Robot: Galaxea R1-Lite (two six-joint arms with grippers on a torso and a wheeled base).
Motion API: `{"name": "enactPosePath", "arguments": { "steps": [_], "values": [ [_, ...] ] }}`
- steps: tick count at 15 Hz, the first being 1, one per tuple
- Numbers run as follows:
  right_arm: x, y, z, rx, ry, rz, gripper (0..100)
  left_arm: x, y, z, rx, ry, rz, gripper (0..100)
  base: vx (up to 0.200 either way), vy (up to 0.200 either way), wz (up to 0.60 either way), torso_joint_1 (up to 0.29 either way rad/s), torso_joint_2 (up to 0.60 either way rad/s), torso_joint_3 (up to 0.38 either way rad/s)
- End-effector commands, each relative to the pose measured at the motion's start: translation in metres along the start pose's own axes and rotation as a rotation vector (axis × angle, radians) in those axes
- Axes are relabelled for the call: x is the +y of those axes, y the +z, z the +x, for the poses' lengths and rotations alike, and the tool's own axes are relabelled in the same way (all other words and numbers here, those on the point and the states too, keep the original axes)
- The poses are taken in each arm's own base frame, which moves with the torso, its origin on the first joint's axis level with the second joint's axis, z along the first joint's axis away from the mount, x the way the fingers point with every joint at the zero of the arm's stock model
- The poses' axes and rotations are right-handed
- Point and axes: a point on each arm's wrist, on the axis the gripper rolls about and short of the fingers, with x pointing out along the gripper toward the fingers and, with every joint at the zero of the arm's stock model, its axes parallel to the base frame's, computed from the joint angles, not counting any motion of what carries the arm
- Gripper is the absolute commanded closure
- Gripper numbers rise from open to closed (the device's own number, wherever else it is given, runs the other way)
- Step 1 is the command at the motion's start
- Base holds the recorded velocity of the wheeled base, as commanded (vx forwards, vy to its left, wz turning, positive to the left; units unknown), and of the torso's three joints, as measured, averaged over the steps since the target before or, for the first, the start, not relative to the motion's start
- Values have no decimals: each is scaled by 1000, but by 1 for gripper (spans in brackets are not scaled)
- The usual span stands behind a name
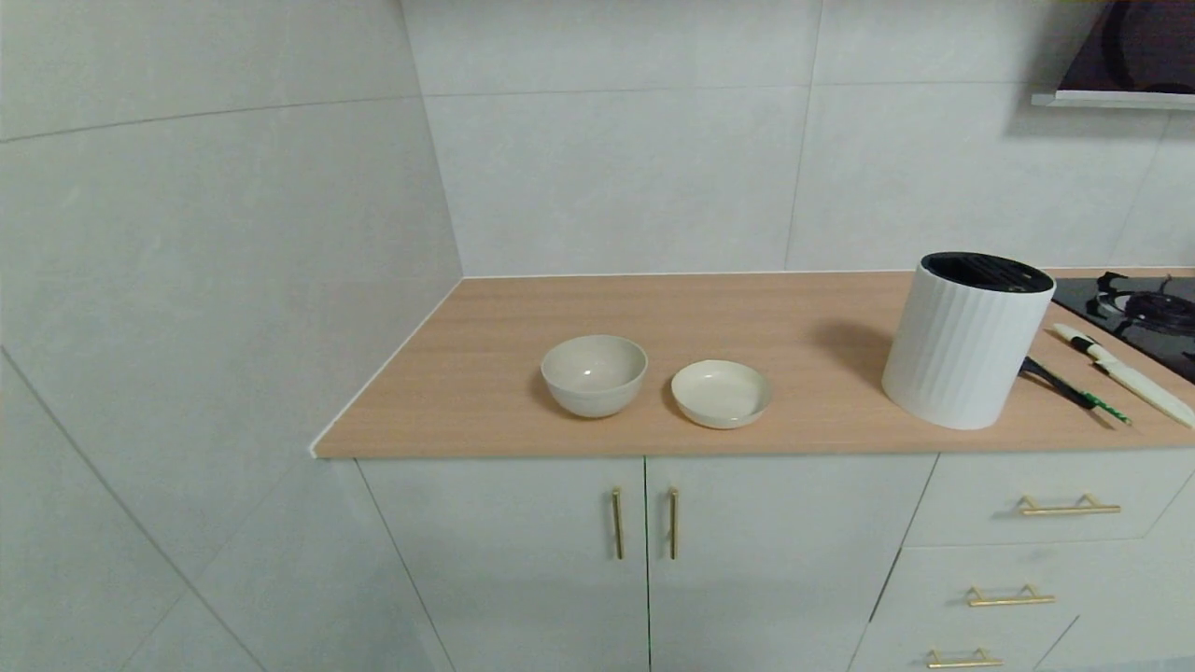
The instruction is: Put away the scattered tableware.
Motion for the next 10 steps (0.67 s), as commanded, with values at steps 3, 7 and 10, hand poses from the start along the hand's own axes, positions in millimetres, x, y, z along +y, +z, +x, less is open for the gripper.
{"name": "enactPosePath", "arguments": {
  "steps": [3,7,10],
  "values": [
    [0,0,0,1,0,0,0,0,0,0,-1,0,0,0,0,0,0,-238,538,294],
    [0,0,0,1,0,1,0,0,0,0,-1,0,0,0,0,0,0,-229,515,290],
    [0,0,0,1,0,1,0,0,0,0,-1,0,0,0,0,0,0,-206,494,287]
  ]
}}
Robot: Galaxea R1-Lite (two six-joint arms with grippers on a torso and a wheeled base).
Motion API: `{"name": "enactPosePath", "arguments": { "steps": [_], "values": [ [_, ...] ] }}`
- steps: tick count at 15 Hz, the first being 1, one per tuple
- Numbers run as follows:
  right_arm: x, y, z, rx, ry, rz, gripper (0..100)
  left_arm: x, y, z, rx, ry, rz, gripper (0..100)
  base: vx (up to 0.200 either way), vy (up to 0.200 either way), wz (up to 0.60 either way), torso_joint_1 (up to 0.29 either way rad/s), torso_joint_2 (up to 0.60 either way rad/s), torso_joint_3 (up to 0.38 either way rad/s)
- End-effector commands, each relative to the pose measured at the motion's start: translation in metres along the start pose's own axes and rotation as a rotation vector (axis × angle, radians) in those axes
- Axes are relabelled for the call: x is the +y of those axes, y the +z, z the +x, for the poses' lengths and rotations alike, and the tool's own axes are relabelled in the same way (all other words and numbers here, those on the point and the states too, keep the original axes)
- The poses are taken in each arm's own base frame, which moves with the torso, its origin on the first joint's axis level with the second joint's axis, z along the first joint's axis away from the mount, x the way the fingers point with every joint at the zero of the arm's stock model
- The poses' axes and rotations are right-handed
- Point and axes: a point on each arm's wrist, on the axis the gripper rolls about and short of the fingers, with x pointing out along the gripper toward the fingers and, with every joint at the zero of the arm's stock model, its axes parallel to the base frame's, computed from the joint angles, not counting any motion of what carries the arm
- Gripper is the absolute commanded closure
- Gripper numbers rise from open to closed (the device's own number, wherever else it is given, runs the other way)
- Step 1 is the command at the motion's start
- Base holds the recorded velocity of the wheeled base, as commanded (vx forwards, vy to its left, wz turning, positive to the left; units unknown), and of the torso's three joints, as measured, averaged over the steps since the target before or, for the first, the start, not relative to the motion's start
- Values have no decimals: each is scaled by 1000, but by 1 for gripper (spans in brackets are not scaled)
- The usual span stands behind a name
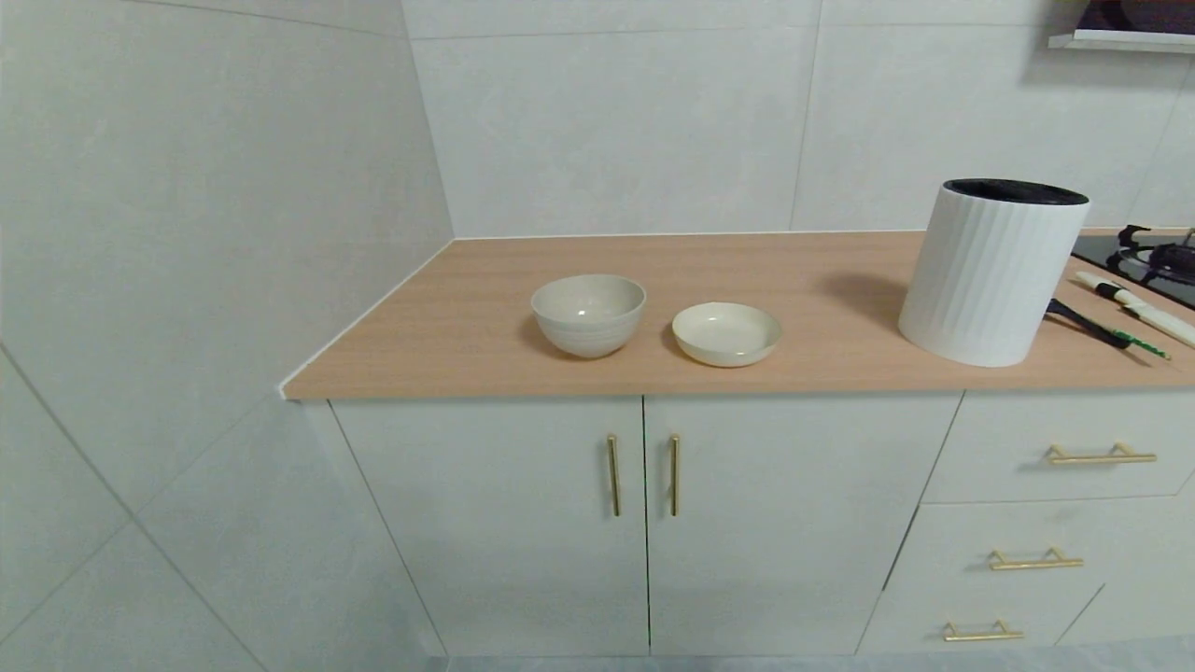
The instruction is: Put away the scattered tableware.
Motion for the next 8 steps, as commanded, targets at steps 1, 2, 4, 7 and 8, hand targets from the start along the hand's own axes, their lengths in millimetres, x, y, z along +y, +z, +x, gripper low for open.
{"name": "enactPosePath", "arguments": {
  "steps": [1,2,4,7,8],
  "values": [
    [0,0,0,1,0,0,0,0,0,0,-1,0,0,0,0,0,0,-193,486,276],
    [0,0,0,1,0,0,0,0,0,0,-1,0,0,0,0,0,0,-188,496,295],
    [0,0,0,1,0,0,0,0,0,0,-1,0,0,0,0,0,0,-186,479,286],
    [0,0,0,1,0,0,0,0,0,0,-1,0,0,0,0,0,0,-175,468,295],
    [0,0,0,1,0,0,0,0,0,0,-1,0,0,0,0,0,0,-159,461,295]
  ]
}}
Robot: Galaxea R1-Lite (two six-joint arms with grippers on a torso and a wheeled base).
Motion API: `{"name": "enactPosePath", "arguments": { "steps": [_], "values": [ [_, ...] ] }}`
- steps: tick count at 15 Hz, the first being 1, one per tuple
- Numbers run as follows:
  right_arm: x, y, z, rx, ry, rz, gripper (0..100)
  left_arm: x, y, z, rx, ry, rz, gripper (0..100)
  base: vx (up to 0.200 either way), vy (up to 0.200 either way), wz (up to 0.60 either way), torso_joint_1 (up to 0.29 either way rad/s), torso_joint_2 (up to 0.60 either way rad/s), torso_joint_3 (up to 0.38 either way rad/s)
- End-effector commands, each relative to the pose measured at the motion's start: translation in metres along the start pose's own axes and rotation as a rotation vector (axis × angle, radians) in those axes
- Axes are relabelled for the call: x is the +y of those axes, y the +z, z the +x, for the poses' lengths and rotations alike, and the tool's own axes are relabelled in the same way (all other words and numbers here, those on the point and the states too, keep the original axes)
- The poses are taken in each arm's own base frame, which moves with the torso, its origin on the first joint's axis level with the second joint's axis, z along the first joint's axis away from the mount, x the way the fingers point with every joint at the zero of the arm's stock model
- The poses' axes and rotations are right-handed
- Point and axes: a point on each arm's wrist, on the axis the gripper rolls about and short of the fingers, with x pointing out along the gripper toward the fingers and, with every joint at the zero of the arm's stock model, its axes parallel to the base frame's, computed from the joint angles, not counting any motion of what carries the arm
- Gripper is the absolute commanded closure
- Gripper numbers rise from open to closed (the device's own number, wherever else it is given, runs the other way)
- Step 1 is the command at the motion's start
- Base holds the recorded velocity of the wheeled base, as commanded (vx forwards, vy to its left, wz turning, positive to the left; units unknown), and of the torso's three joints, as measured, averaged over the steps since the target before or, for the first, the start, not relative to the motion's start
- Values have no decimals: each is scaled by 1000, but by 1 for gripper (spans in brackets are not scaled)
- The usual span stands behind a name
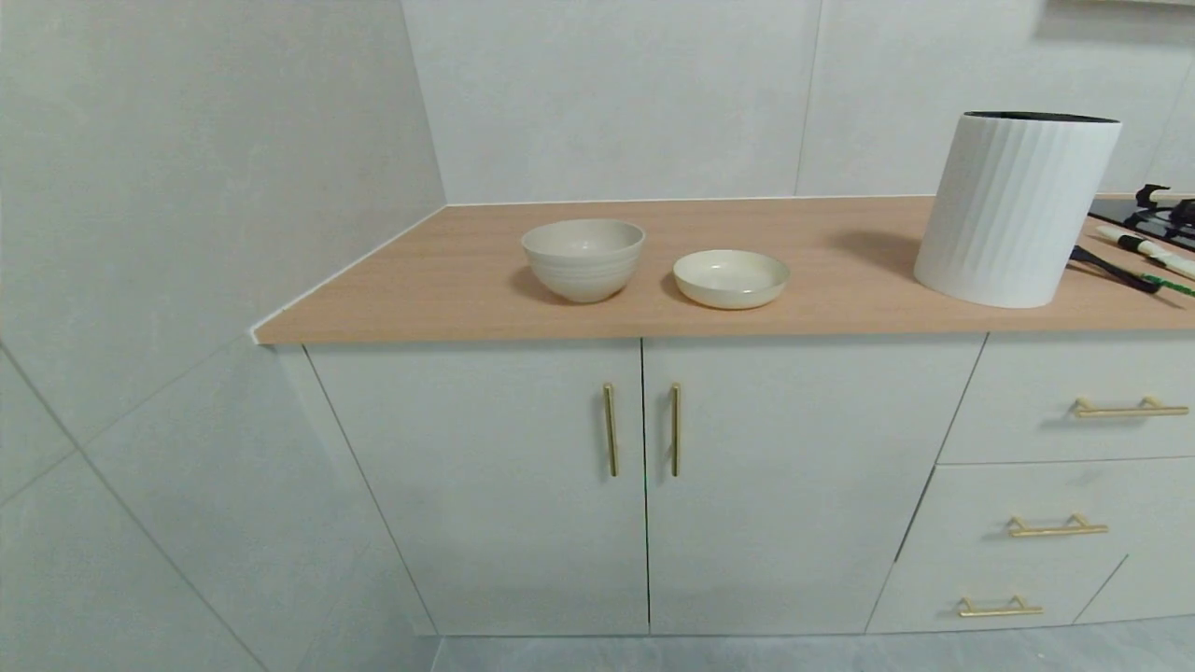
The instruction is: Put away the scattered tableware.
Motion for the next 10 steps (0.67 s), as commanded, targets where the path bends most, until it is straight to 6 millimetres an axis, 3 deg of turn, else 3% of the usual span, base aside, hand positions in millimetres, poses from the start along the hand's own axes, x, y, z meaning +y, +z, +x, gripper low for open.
{"name": "enactPosePath", "arguments": {
  "steps": [1,6,10],
  "values": [
    [0,0,0,1,0,0,0,0,0,0,-1,0,0,0,0,0,0,-159,442,300],
    [0,0,0,1,0,0,0,0,0,0,-1,0,0,0,0,0,0,-128,437,306],
    [0,0,0,1,0,0,0,0,0,0,-1,0,0,0,0,0,0,-24,99,57]
  ]
}}
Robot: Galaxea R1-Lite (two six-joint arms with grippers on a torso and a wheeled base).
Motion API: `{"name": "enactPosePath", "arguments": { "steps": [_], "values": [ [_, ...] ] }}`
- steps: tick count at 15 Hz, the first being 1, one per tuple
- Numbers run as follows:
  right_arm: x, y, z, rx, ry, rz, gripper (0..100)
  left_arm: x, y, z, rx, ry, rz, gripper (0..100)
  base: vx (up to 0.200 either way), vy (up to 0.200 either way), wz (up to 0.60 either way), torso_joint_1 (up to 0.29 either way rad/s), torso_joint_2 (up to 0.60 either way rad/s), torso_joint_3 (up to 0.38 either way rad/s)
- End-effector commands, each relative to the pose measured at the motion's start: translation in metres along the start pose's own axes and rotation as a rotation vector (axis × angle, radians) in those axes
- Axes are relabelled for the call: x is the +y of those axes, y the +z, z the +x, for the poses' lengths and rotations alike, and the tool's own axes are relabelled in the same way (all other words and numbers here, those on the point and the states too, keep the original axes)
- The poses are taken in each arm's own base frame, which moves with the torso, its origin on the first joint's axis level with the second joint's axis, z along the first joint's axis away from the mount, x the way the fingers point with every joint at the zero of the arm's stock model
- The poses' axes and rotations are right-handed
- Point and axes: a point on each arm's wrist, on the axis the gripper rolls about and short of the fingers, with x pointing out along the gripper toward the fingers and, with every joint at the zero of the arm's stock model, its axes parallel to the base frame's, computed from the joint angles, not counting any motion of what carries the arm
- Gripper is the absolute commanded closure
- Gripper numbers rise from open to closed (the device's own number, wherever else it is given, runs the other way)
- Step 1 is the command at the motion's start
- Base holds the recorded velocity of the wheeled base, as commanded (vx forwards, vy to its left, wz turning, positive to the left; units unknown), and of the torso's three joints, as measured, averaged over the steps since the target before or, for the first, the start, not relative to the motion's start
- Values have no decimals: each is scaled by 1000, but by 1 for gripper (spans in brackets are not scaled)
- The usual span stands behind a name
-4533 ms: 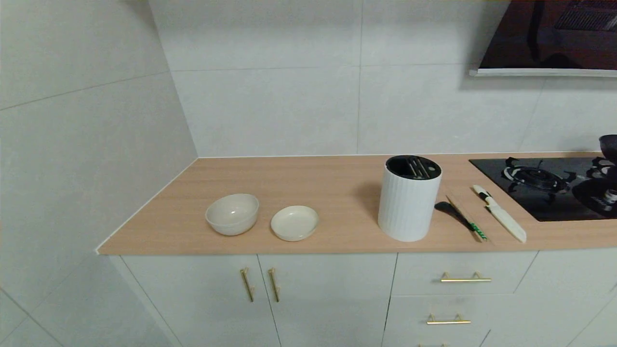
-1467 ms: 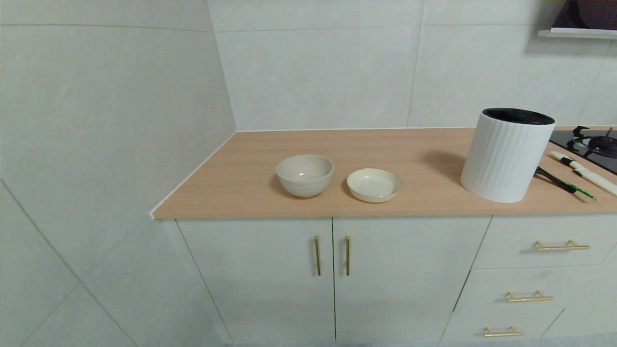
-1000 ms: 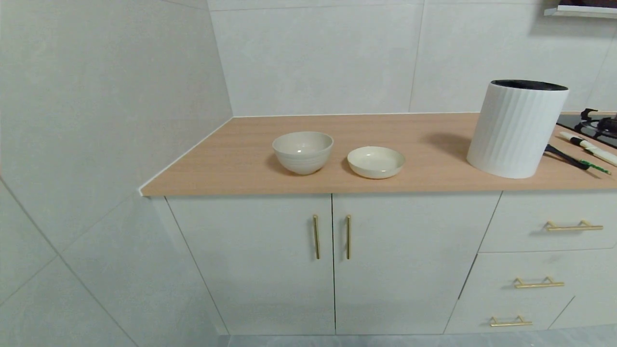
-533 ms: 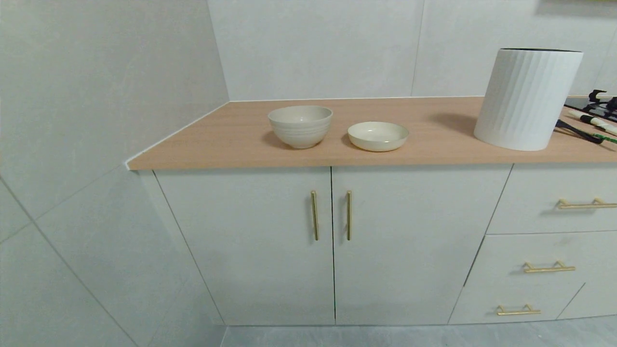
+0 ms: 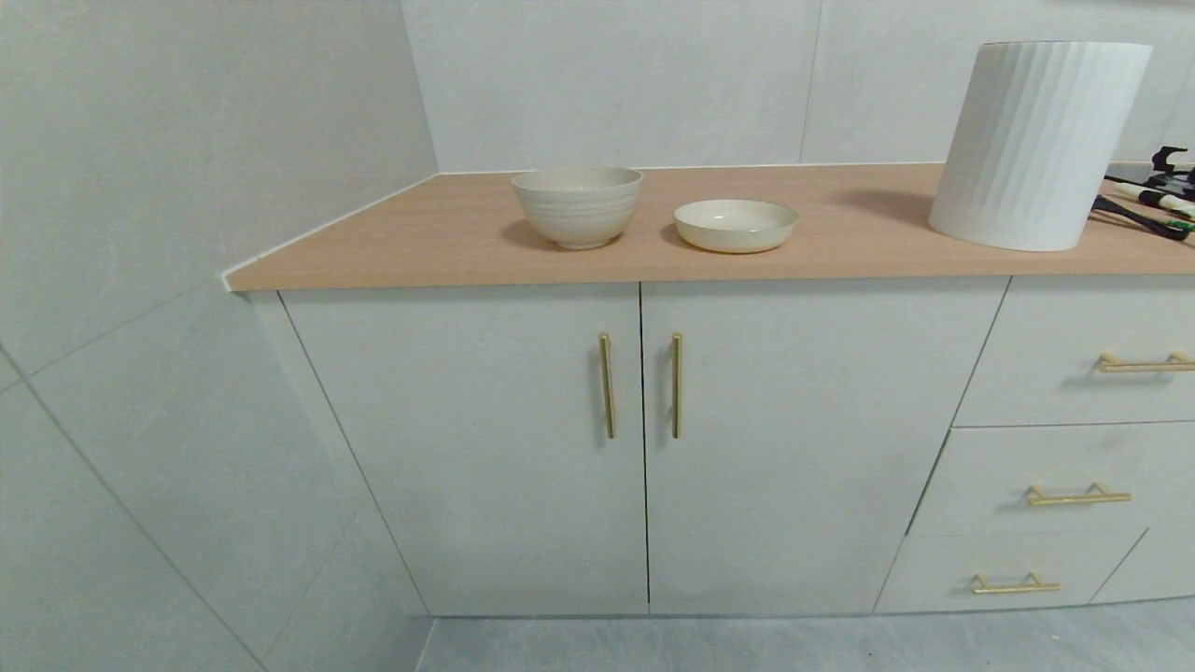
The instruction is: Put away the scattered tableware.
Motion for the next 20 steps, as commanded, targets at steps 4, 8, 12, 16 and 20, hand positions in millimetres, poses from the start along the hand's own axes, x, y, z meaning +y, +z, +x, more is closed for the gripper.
{"name": "enactPosePath", "arguments": {
  "steps": [4,8,12,16,20],
  "values": [
    [0,0,0,1,0,0,0,0,0,0,1,0,0,0,50,0,0,1,1,1],
    [0,0,0,1,0,0,0,0,0,0,1,0,0,0,100,0,0,-1,2,4],
    [0,0,0,1,-1,-1,0,0,0,0,1,0,0,0,0,0,0,0,0,0],
    [0,0,0,1,2,-6,0,0,0,0,1,0,0,0,0,0,0,0,0,0],
    [2,25,-4,-52,67,-19,0,0,0,0,1,0,0,0,0,0,0,0,0,0]
  ]
}}
